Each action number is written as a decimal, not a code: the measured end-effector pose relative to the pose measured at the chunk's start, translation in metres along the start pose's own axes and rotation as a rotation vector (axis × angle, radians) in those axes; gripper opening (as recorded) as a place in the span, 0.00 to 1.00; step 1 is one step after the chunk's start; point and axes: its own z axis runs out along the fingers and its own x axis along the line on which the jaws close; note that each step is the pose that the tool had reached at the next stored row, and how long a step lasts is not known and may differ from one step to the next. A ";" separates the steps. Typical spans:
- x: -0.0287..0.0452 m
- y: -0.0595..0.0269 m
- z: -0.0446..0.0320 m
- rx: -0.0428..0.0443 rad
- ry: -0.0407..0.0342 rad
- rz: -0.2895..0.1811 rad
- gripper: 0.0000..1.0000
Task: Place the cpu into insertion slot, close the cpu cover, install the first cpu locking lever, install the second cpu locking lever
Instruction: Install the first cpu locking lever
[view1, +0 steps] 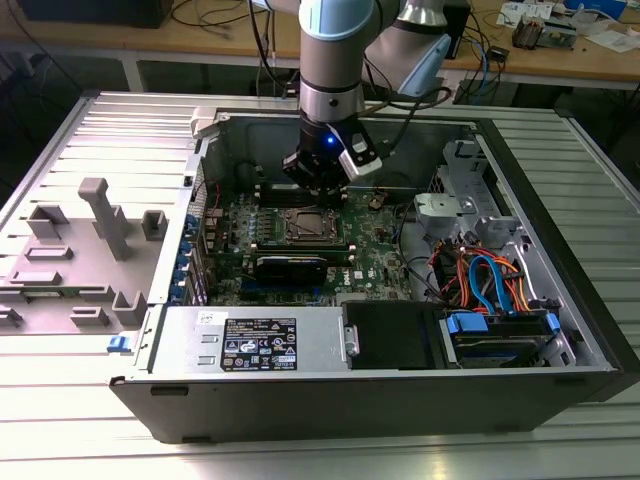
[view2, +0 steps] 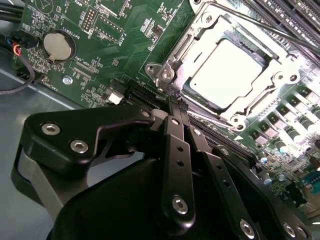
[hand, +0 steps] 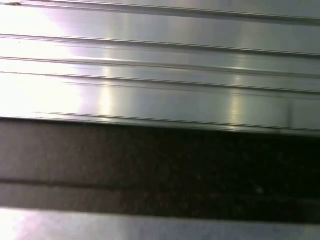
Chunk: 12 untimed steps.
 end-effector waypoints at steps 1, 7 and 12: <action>0.0000 0.0000 0.0000 0.0000 0.0000 0.000 0.11; 0.0002 -0.0008 0.0046 0.0004 0.0004 0.000 0.11; 0.0004 -0.0023 0.0062 0.0004 0.0004 0.000 0.11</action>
